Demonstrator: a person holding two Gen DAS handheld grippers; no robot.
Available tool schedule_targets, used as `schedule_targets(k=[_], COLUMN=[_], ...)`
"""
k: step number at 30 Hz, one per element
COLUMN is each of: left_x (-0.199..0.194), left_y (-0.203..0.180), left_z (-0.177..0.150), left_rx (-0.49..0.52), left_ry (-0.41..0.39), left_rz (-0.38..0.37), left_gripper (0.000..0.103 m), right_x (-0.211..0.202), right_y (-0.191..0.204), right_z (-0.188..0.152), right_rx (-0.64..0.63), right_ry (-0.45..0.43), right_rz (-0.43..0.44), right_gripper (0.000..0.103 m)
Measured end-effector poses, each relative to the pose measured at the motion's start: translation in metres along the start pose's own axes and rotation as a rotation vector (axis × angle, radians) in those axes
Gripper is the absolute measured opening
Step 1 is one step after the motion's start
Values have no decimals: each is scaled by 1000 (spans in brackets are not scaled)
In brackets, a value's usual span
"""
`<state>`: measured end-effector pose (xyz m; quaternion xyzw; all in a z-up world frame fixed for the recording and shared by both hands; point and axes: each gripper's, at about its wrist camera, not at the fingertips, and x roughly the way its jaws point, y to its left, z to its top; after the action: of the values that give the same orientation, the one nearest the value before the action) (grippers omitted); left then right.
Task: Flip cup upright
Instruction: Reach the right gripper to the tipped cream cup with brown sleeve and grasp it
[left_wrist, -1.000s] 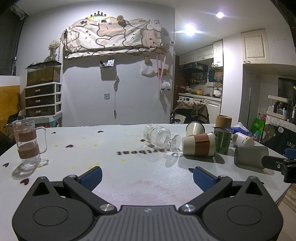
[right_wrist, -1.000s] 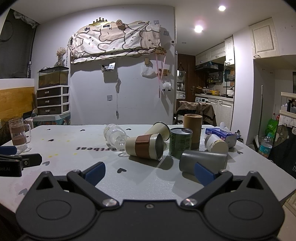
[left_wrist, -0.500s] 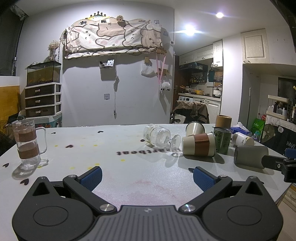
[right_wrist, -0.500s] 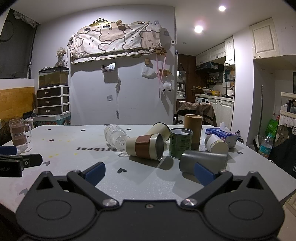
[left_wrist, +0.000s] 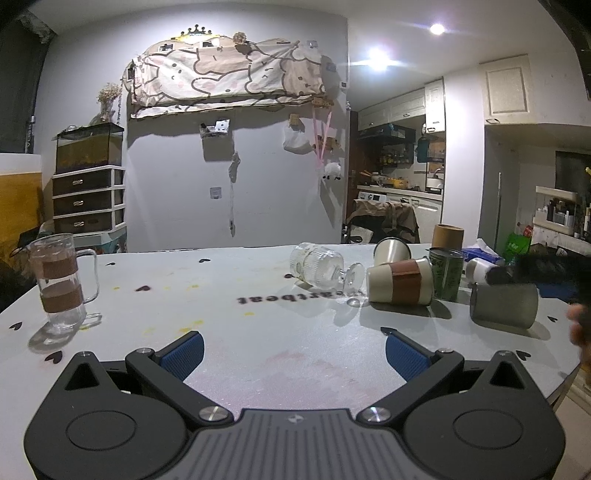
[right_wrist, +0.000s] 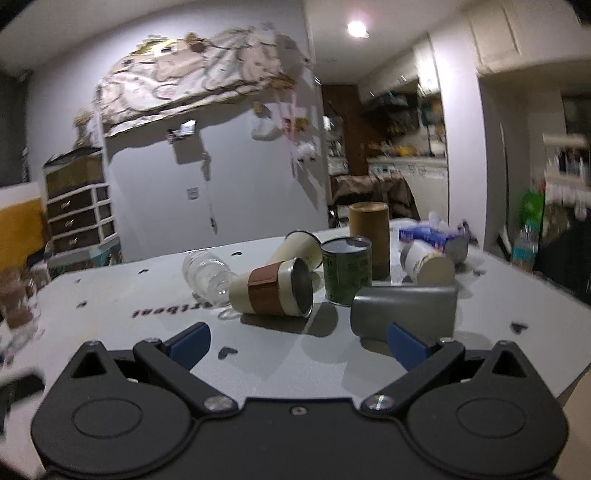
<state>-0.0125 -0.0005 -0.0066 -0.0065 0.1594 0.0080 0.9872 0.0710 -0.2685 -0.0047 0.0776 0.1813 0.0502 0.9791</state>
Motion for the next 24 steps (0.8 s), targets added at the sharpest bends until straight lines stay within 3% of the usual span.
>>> schedule_targets(k=[8, 13, 21, 24], left_x=[-6, -11, -19, -21], left_y=[27, 49, 82, 92], left_z=[-6, -10, -21, -25], left_rx=[-49, -89, -135, -148], left_ry=[-12, -16, -4, 5], left_rz=[54, 88, 146, 169], left_gripper=[103, 103, 103, 103], right_x=[73, 124, 190, 208], right_y=[10, 22, 56, 63], right_z=[33, 44, 31, 21], right_rx=[198, 425, 710, 854], right_ry=[94, 189, 246, 229], right_rz=[6, -9, -159, -240], right_gripper=[103, 103, 99, 91])
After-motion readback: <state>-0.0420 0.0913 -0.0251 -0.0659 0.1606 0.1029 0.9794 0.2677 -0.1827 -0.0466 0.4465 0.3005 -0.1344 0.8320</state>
